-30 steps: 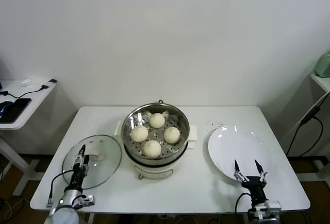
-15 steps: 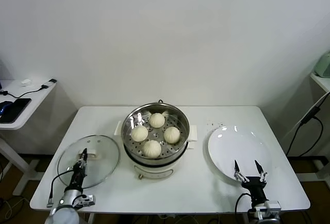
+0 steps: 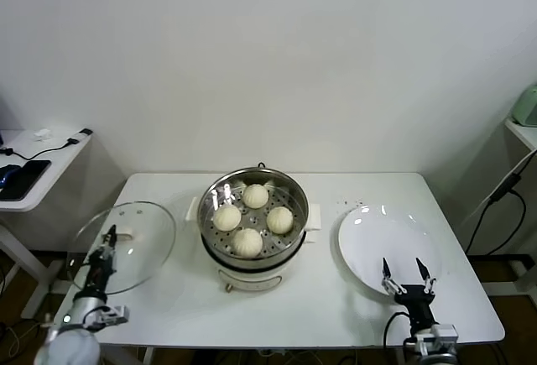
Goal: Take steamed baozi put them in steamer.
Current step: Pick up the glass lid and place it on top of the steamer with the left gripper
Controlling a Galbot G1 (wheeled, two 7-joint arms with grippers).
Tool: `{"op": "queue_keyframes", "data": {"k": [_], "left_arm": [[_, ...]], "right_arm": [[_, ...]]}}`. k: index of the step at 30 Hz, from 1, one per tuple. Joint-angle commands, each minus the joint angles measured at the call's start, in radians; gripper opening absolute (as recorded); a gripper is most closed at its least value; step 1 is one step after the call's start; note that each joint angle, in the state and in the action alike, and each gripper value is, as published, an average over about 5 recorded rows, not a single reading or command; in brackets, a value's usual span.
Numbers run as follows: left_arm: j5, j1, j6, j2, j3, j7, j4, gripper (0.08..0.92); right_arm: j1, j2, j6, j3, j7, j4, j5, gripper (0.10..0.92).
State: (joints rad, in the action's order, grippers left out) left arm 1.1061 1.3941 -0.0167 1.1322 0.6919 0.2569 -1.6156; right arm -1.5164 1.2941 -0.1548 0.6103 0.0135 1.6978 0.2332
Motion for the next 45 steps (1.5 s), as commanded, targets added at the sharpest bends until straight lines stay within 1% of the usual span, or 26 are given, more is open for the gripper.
{"op": "queue_keyframes", "data": {"k": [1,3,6,10,13,17,20,24,32,35,39,45], "left_arm": [[-0.265,0.044,-0.193,-0.148,0.069,-0.31,-0.377,0.128],[-0.271,0.027,-0.243,-0.146,0.055,-0.349,-0.437,0.128],[-0.244,0.006,-0.307,-0.122,-0.003,-0.397,-0.522,0.128],[-0.124,-0.026,-0.385,-0.068,-0.167,-0.434,-0.597,0.128],[0.015,-0.074,-0.444,-0.02,-0.321,-0.451,-0.603,0.128],[0.15,-0.159,-0.518,0.055,-0.49,-0.492,-0.589,0.128],[0.226,-0.215,-0.554,0.115,-0.577,-0.515,-0.572,0.128],[0.308,-0.258,-0.591,0.19,-0.665,-0.525,-0.538,0.128],[0.439,-0.306,-0.633,0.336,-0.781,-0.519,-0.425,0.128],[0.461,-0.314,-0.636,0.371,-0.802,-0.514,-0.377,0.128],[0.476,-0.319,-0.636,0.385,-0.809,-0.504,-0.328,0.128],[0.493,-0.322,-0.634,0.381,-0.792,-0.488,-0.284,0.128]], "right_arm": [[-0.001,0.001,0.003,-0.003,0.005,0.001,-0.018,0.823],[-0.003,0.001,0.0,-0.003,0.005,0.001,-0.019,0.823],[-0.005,0.001,-0.007,-0.001,0.005,-0.003,-0.02,0.823],[-0.004,-0.001,-0.033,0.0,0.0,-0.016,-0.028,0.823],[-0.006,0.0,-0.057,-0.001,-0.004,-0.022,-0.042,0.823],[-0.008,0.006,-0.074,-0.005,-0.001,-0.023,-0.051,0.823],[-0.009,0.009,-0.085,-0.005,0.002,-0.026,-0.052,0.823],[-0.002,0.013,-0.098,-0.004,0.007,-0.039,-0.05,0.823],[0.006,0.025,-0.107,-0.008,0.012,-0.054,-0.049,0.823],[0.004,0.029,-0.11,-0.007,0.014,-0.056,-0.049,0.823],[0.001,0.032,-0.114,-0.005,0.018,-0.055,-0.049,0.823],[-0.003,0.034,-0.121,-0.001,0.026,-0.055,-0.049,0.823]]}}
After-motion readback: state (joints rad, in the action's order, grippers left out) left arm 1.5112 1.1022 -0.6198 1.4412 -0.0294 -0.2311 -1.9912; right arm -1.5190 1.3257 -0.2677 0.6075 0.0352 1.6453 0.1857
